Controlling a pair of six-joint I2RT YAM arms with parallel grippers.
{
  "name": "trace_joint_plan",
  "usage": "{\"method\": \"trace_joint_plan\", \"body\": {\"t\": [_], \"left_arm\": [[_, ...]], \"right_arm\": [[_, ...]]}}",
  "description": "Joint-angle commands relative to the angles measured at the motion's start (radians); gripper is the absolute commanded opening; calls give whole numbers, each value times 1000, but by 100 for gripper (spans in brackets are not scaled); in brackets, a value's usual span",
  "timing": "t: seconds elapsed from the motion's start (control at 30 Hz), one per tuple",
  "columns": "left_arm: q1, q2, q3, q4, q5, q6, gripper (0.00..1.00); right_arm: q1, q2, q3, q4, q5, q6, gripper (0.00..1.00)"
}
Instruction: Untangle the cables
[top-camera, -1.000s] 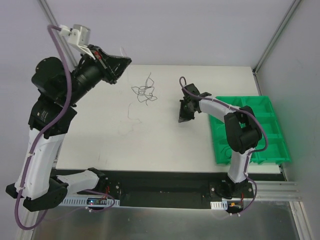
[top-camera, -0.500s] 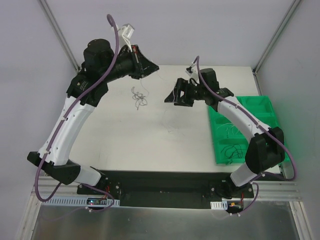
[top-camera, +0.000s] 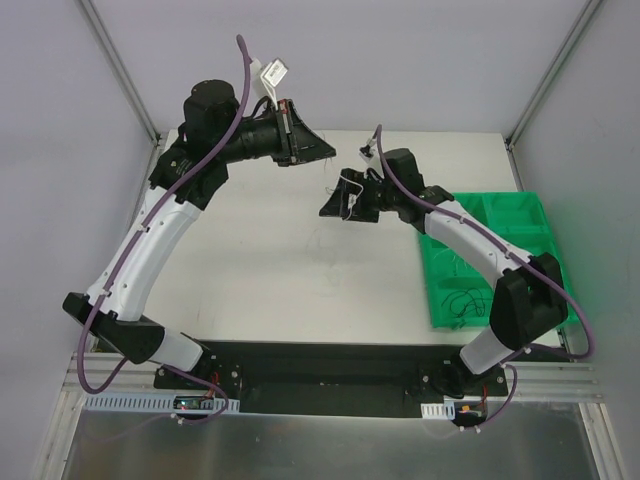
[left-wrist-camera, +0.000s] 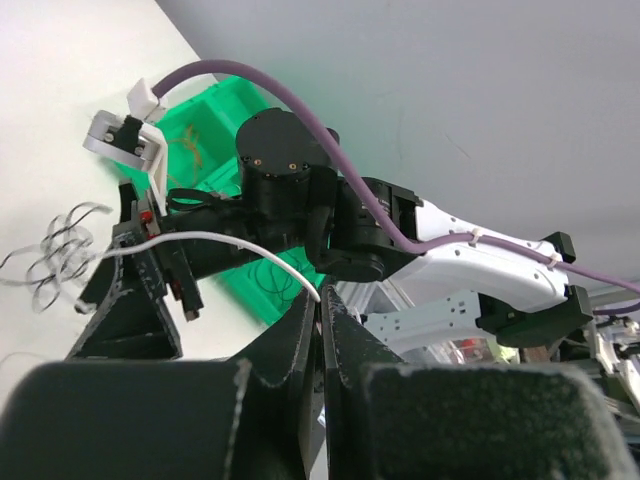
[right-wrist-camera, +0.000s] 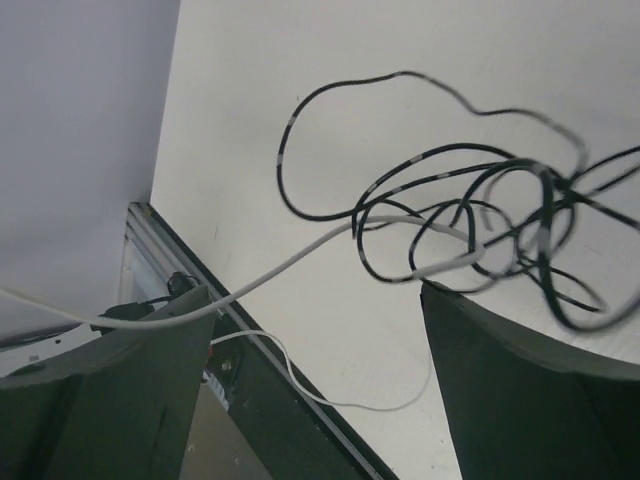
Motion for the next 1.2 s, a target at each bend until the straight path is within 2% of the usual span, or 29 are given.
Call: {"method": "trace_joint_plan", "body": {"t": [0.0, 0.23, 0.37, 0.53, 0.6, 0.7, 0.83, 0.97, 1.07, 1.17], "left_arm": [[-11, 7, -10, 93, 91, -72, 0], [-12, -7, -25, 106, 98, -94, 0], [-12, -4, -25, 115, 114, -103, 0], [-12, 1, -25, 121, 118, -101, 0], [-12, 7, -21, 122, 121, -108, 0], [-12, 18, -16, 141, 140, -124, 0], [-14, 35, 5, 165, 173, -149, 0], [-14, 58, 73, 219, 198, -209, 0], [-14, 87, 189, 251, 183, -262, 0], [-14, 111, 344, 253, 143, -252, 0]], "right_arm": [[27, -48, 107, -71, 188, -85, 88], [61, -106, 84, -25, 184, -152, 88], [77, -137, 52, 107, 72, -177, 88], [84, -152, 47, 150, -34, -220, 88], [84, -180, 12, 231, -74, -234, 87], [83, -203, -10, 268, -74, -234, 87], [81, -163, 45, 259, -74, -234, 87], [81, -83, 96, 259, -74, -234, 87], [81, -46, 24, 268, -74, -234, 87], [74, -11, -86, 326, -74, -234, 87]]}}
